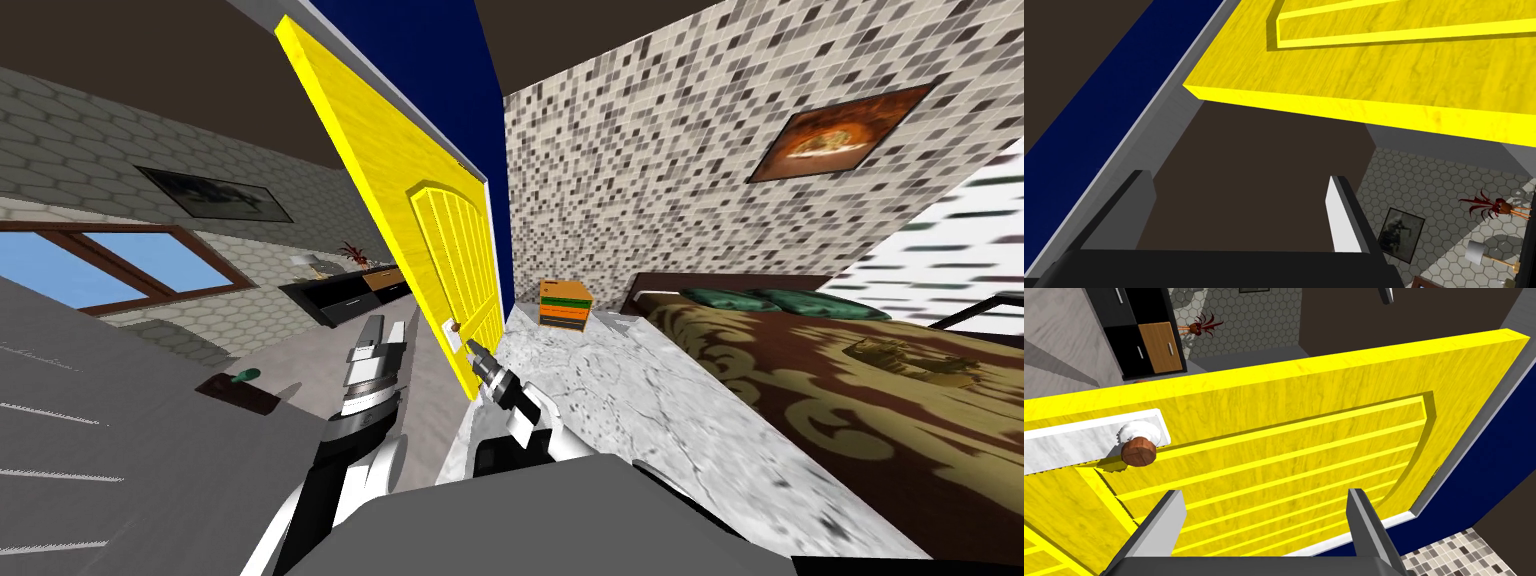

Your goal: Push the door open

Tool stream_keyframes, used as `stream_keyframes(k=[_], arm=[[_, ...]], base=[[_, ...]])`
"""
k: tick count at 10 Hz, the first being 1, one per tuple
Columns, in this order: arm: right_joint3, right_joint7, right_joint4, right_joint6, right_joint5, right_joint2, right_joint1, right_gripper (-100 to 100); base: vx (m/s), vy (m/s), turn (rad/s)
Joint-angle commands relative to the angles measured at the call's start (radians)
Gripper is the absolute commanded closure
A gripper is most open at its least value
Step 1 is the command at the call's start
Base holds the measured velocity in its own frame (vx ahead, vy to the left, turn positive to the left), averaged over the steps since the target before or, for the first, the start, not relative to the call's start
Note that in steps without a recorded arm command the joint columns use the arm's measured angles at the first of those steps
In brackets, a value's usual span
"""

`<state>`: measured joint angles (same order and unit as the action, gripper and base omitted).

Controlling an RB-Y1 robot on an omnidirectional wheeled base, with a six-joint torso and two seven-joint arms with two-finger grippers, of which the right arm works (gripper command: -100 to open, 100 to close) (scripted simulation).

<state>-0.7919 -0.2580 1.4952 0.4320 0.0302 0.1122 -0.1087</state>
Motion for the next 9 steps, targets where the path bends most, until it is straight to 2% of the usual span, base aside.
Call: stream_keyframes(k=[1, 6, 9], arm=[[-0.026, -0.006, -0.032, 0.001, -0.002, -0.002, -0.018, -100], [-0.105, -0.027, -0.113, -0.011, -0.01, -0.003, -0.075, -100], [-0.165, -0.042, -0.174, -0.02, -0.016, -0.004, -0.118, -100]], base=[[0.104, -0.007, -0.006], [0.116, -0.013, -0.005], [0.147, -0.026, -0.006]])
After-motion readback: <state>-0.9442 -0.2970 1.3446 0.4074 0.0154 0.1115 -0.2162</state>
